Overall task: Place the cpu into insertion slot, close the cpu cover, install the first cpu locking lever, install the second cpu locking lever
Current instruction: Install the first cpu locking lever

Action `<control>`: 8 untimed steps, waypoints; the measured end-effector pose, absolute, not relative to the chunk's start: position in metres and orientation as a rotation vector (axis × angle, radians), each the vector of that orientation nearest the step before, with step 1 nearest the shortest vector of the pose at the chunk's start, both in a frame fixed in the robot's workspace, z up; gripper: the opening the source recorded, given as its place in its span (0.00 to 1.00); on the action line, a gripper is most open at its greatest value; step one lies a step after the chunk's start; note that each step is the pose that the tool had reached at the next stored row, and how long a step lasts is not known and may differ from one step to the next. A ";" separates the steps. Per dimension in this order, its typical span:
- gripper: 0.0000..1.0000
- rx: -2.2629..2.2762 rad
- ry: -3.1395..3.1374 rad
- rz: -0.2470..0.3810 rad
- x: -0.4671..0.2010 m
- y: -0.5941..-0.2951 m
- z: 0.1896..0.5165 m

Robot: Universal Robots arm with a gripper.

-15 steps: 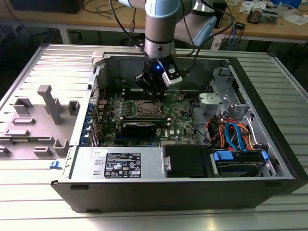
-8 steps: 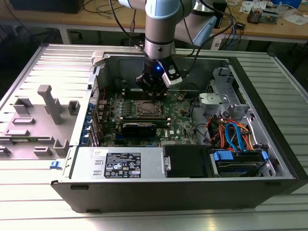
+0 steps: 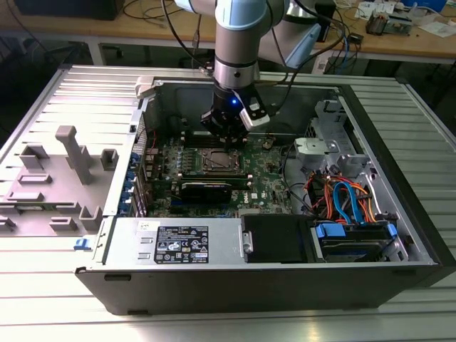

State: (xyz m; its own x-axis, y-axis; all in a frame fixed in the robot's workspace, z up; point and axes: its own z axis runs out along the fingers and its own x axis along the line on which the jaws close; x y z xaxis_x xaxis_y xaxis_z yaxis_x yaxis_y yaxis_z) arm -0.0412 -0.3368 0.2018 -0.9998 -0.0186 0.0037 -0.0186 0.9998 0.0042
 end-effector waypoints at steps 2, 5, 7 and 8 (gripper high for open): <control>0.11 0.029 -3.138 -0.014 -0.041 -0.336 0.203; 0.11 0.029 -3.137 -0.015 -0.041 -0.337 0.206; 0.11 0.029 -3.137 -0.015 -0.041 -0.337 0.209; 0.11 0.029 -3.137 -0.015 -0.041 -0.337 0.210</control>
State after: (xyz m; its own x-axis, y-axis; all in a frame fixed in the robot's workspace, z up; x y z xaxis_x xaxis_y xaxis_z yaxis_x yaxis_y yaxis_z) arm -0.0412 -0.3366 0.2099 -0.9998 -0.0186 0.0041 -0.0186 0.9998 0.0094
